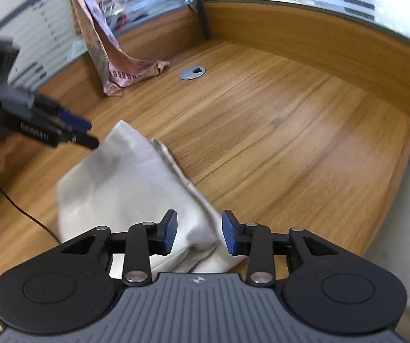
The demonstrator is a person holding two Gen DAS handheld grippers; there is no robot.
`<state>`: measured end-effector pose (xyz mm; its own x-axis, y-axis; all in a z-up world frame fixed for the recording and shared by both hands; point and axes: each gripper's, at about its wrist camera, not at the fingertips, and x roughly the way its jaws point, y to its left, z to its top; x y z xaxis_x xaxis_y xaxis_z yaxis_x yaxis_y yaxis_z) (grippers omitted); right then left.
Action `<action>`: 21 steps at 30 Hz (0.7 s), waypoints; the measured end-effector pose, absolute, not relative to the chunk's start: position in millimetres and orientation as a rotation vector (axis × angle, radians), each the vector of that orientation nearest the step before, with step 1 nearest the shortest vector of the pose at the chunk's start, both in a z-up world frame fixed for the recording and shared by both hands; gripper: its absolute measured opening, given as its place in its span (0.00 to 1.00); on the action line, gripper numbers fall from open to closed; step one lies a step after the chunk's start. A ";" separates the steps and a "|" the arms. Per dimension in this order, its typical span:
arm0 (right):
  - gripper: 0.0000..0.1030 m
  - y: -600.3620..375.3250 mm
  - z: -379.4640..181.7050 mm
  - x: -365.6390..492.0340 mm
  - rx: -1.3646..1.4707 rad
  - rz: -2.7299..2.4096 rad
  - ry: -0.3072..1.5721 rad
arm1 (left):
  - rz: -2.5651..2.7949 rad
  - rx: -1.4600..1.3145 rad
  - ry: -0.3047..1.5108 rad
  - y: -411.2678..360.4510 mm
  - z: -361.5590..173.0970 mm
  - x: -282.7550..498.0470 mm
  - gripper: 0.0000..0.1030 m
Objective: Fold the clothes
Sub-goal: 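Lay the cream shirt back on the desk and open both grippers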
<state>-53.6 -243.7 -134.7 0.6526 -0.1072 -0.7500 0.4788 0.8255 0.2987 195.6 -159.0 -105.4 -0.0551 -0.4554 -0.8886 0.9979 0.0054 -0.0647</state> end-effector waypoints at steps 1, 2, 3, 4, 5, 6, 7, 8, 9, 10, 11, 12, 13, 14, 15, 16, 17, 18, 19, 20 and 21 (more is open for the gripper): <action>0.40 -239.1 -133.4 -58.2 0.528 -0.344 0.799 | -1.421 0.808 0.923 -150.9 -108.7 197.3 0.58; 0.40 -233.7 -132.9 -62.6 0.550 -0.336 0.800 | -1.416 0.813 0.936 -142.8 -112.9 198.4 0.58; 0.41 -227.9 -133.0 -66.7 0.571 -0.323 0.800 | -1.409 0.822 0.948 -136.4 -117.4 199.0 0.58; 0.47 -222.2 -133.4 -70.7 0.591 -0.309 0.800 | -1.397 0.828 0.956 -131.0 -122.1 199.0 0.58; 0.49 -214.8 -135.4 -72.5 0.602 -0.294 0.813 | -1.383 0.826 0.960 -125.0 -125.7 198.7 0.58; 0.49 -206.4 -138.3 -72.9 0.609 -0.279 0.832 | -1.369 0.820 0.963 -119.3 -128.6 198.5 0.58; 0.49 -198.0 -141.2 -73.3 0.615 -0.264 0.850 | -1.354 0.806 0.966 -114.5 -130.2 198.7 0.58; 0.49 -189.5 -144.2 -73.1 0.617 -0.251 0.869 | -1.340 0.789 0.969 -109.7 -130.8 199.1 0.58; 0.49 -181.1 -147.4 -72.0 0.615 -0.241 0.883 | -1.330 0.763 0.973 -105.1 -128.9 199.7 0.58; 0.49 -173.0 -150.8 -70.5 0.614 -0.234 0.897 | -1.319 0.737 0.975 -100.2 -126.6 200.2 0.58; 0.48 -164.8 -154.1 -69.1 0.613 -0.227 0.910 | -1.310 0.710 0.975 -94.4 -123.0 200.4 0.58; 0.48 -157.0 -157.0 -67.2 0.612 -0.226 0.922 | -1.302 0.684 0.974 -88.6 -119.3 200.5 0.58; 0.48 -149.6 -159.3 -65.2 0.613 -0.227 0.928 | -1.298 0.662 0.972 -82.3 -115.4 200.2 0.58; 0.48 -142.6 -160.9 -63.3 0.608 -0.226 0.933 | -1.294 0.645 0.968 -75.1 -111.4 199.2 0.58; 0.48 -135.6 -162.0 -61.3 0.601 -0.226 0.938 | -1.291 0.632 0.965 -68.3 -107.8 198.2 0.58; 0.48 -128.6 -163.2 -59.3 0.593 -0.226 0.942 | -1.287 0.626 0.961 -62.5 -105.1 197.0 0.58; 0.48 -122.0 -164.1 -57.3 0.581 -0.231 0.947 | -1.282 0.618 0.959 -56.5 -102.7 196.0 0.59; 0.48 -116.7 -165.1 -55.0 0.565 -0.244 0.950 | -1.274 0.608 0.960 -50.0 -101.1 195.4 0.59; 0.48 -111.9 -166.2 -52.5 0.549 -0.259 0.953 | -1.265 0.597 0.963 -43.4 -99.8 194.9 0.59; 0.43 -108.6 -167.4 -50.3 0.534 -0.279 0.954 | -1.257 0.586 0.971 -36.9 -99.1 194.9 0.59; 0.39 -106.3 -168.8 -48.4 0.521 -0.301 0.954 | -1.249 0.576 0.977 -31.4 -98.7 194.9 0.59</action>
